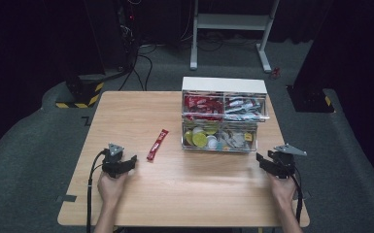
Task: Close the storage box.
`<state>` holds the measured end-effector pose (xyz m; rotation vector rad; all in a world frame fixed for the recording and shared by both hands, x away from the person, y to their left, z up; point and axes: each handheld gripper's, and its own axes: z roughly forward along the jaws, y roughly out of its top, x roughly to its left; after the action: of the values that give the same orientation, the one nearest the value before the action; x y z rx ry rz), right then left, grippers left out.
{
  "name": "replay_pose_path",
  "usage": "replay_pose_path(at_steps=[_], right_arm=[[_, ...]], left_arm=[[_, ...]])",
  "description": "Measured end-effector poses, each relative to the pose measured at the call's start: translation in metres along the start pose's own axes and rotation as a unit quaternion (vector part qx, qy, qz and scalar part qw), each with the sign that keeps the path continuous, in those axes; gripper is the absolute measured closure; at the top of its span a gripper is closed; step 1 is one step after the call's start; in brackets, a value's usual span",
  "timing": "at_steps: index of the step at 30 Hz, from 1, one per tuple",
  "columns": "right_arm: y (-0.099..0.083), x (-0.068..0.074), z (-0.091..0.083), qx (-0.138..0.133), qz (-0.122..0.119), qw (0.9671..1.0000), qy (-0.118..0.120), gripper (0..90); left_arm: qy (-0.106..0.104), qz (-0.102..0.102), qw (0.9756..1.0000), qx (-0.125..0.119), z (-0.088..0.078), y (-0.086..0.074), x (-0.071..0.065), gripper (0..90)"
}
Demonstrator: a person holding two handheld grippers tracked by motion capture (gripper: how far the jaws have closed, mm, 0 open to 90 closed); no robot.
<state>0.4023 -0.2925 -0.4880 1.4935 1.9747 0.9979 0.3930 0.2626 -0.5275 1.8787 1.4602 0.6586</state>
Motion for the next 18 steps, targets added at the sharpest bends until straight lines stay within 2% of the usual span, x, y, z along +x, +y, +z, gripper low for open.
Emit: replay_pose_path(at_steps=[9,18], right_arm=[[-0.006,-0.003,0.009,0.019,-0.004,0.9996,-0.022,45.2],[-0.013,-0.004,0.019,0.037,-0.008,0.9987,-0.033,44.1]], left_arm=[[0.001,0.000,1.0000,-0.001,0.000,0.000,0.000,36.4],[0.002,0.000,1.0000,-0.001,0.000,0.000,0.000,36.3]])
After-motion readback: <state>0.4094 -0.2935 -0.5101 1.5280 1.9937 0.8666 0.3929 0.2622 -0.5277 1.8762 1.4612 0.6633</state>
